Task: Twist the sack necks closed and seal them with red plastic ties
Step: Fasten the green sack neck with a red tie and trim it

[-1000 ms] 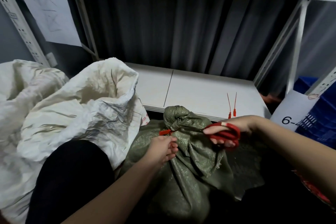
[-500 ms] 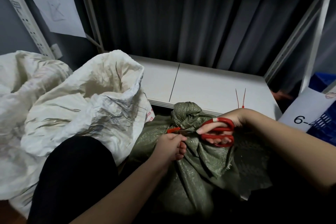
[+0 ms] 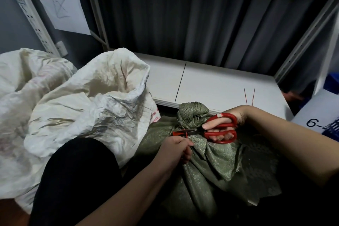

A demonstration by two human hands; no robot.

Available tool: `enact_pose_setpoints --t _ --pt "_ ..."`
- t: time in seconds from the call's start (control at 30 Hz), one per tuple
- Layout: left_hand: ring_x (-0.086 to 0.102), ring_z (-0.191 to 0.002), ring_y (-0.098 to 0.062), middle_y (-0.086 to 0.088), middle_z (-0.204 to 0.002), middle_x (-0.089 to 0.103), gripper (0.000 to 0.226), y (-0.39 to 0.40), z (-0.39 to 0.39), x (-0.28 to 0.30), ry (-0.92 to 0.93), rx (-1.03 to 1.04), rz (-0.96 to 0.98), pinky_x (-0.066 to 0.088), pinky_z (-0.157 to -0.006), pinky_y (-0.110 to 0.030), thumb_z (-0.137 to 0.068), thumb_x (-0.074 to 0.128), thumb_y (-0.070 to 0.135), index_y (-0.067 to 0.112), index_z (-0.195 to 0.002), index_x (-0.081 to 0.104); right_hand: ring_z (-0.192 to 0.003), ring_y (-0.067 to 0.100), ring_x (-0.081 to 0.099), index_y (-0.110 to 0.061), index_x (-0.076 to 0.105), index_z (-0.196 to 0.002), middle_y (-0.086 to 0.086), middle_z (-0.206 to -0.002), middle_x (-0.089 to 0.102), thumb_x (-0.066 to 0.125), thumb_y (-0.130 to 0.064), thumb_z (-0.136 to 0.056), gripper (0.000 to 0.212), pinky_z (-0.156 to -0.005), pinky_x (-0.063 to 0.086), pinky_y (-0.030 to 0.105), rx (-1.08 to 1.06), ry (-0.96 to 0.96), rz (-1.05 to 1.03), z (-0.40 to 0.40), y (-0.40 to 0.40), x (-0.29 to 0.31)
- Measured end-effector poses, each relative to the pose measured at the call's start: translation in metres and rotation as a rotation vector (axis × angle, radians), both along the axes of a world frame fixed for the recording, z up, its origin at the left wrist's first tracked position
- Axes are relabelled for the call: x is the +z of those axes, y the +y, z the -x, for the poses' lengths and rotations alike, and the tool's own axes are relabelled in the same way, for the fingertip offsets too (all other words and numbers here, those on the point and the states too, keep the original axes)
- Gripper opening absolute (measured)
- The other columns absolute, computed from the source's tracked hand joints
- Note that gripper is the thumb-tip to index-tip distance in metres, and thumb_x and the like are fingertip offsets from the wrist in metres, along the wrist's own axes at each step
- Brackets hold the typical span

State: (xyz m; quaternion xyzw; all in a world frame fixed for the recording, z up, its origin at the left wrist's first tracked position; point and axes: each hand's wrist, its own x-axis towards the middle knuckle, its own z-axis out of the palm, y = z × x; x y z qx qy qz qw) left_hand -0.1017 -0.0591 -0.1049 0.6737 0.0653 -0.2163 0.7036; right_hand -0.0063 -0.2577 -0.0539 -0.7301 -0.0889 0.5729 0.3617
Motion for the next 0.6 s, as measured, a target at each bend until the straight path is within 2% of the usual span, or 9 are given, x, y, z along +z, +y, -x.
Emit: enact_pose_setpoints --t 0.17,0.33,0.6 --pt "0.047 -0.036 -0.004 0.006 -0.044 0.054 0.028 0.0022 -0.0023 -0.0021 0.018 0.020 0.018 0.037 -0.041 -0.013 -0.091 0.046 -0.001 0.010 -0.070 0.061 -0.038 0.006 0.040 -0.009 0.056 -0.073 -0.001 -0.055 0.046 0.050 -0.042 -0.091 0.038 -0.041 0.035 0.014 0.066 -0.086 -0.014 -0.0030 0.0059 -0.0050" --pt "0.049 -0.037 -0.004 0.006 -0.045 0.054 0.026 0.0038 -0.0051 -0.0025 0.033 0.031 0.025 0.038 -0.042 -0.015 -0.092 0.047 0.002 0.011 -0.073 0.063 -0.037 0.009 0.039 -0.009 0.055 -0.071 -0.001 -0.052 0.047 0.047 -0.036 -0.097 0.039 -0.041 0.034 0.016 0.102 -0.170 -0.022 -0.0051 0.0069 -0.0079" --pt "0.049 -0.036 -0.003 0.003 -0.047 0.052 0.022 0.0037 -0.0074 -0.0013 0.043 0.024 0.026 0.038 -0.040 -0.013 -0.092 0.049 0.004 0.008 -0.074 0.061 -0.037 0.010 0.040 -0.009 0.056 -0.068 0.001 -0.048 0.046 0.055 -0.038 -0.094 0.039 -0.044 0.038 0.017 0.035 -0.313 0.032 0.0006 0.0081 -0.0039"
